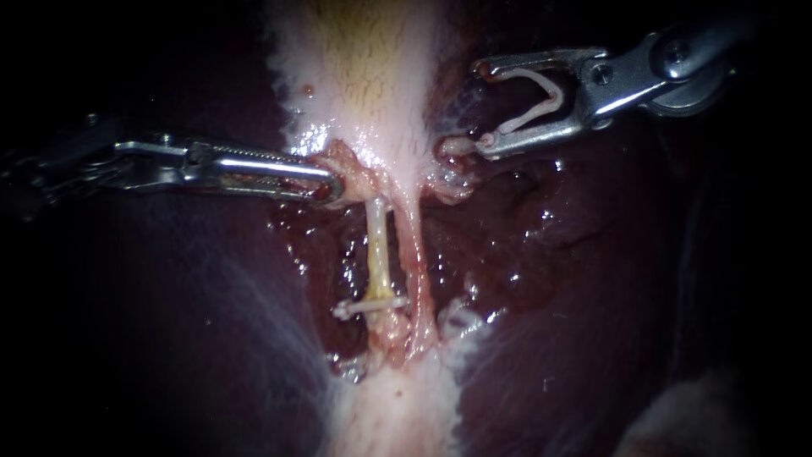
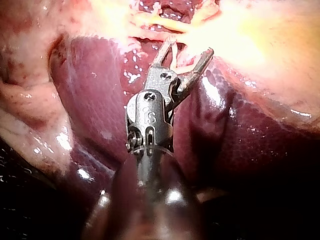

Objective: Clipping second clip left tube

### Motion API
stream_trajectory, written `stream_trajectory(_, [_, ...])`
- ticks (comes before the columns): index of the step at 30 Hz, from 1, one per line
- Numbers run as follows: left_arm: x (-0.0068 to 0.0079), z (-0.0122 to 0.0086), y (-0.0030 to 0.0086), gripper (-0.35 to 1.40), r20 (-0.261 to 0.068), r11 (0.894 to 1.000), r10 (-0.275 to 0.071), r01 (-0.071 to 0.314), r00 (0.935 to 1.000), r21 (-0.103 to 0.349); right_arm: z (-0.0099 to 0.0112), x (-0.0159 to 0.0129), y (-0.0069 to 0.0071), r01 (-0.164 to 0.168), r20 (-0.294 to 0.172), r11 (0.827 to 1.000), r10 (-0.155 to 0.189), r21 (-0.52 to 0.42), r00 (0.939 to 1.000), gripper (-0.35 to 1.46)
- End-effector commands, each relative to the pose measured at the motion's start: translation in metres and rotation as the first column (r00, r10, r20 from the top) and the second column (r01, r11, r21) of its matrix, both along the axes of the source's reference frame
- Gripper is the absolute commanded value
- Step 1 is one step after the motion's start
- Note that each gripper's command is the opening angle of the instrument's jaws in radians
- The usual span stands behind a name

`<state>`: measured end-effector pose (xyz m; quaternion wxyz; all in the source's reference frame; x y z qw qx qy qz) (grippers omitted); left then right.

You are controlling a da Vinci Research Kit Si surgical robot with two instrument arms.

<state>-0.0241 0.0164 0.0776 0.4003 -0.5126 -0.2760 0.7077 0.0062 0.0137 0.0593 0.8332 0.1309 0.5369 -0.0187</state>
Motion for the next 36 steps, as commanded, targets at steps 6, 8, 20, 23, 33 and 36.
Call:
stream_trajectory(6, [0.0003, -0.0003, 0.0001, -0.35, 0.002, 1.000, 0.002, -0.002, 1.0000, 0.002, 0.0000, 0.0000, 0.0000, 0.000, 0.000, 1.000, 0.000, 0.000, 1.0000, 0.50])
stream_trajectory(8, [0.0006, -0.0006, 0.0002, -0.35, 0.003, 1.000, 0.004, -0.004, 1.0000, 0.003, 0.0000, 0.0000, 0.0000, 0.000, 0.000, 1.000, 0.000, 0.000, 1.0000, 0.50])
stream_trajectory(20, [0.0058, -0.0051, 0.0012, -0.35, 0.008, 1.000, -0.027, 0.027, 0.9996, 0.012, 0.0001, 0.0000, 0.0000, 0.000, 0.000, 1.000, 0.000, 0.000, 1.0000, 0.50])
stream_trajectory(23, [0.0073, -0.0070, 0.0018, -0.35, 0.017, 0.999, -0.049, 0.049, 0.9986, 0.022, 0.0001, 0.0000, 0.0000, 0.000, 0.000, 1.000, 0.000, 0.000, 1.0000, 0.50])
stream_trajectory(33, [0.0086, -0.0107, 0.0020, -0.35, 0.037, 0.998, -0.067, 0.067, 0.9971, 0.003, 0.0001, 0.0000, 0.0000, 0.000, 0.000, 1.000, 0.000, 0.000, 1.0000, 0.50])
stream_trajectory(36, [0.0087, -0.0108, 0.0019, -0.35, 0.037, 0.998, -0.067, 0.067, 0.9971, 0.003, 0.0001, 0.0000, 0.0000, 0.000, 0.000, 1.000, 0.000, 0.000, 1.0000, 0.50])
